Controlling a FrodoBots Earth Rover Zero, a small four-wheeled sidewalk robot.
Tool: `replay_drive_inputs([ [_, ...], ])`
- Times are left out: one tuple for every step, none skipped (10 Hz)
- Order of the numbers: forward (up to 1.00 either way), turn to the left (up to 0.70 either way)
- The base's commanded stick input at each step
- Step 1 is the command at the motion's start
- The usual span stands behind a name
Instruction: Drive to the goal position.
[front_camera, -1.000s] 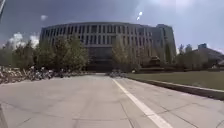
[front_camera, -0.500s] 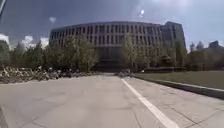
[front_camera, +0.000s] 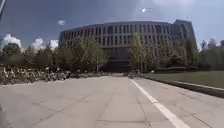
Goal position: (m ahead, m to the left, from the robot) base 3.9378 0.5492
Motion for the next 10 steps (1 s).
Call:
replay_drive_inputs([
  [1.00, 0.27],
  [1.00, 0.27],
  [1.00, 0.27],
  [1.00, 0.27],
  [1.00, 0.27],
  [1.00, 0.27],
  [1.00, 0.27],
  [1.00, 0.27],
  [1.00, 0.27],
  [1.00, 0.27],
])
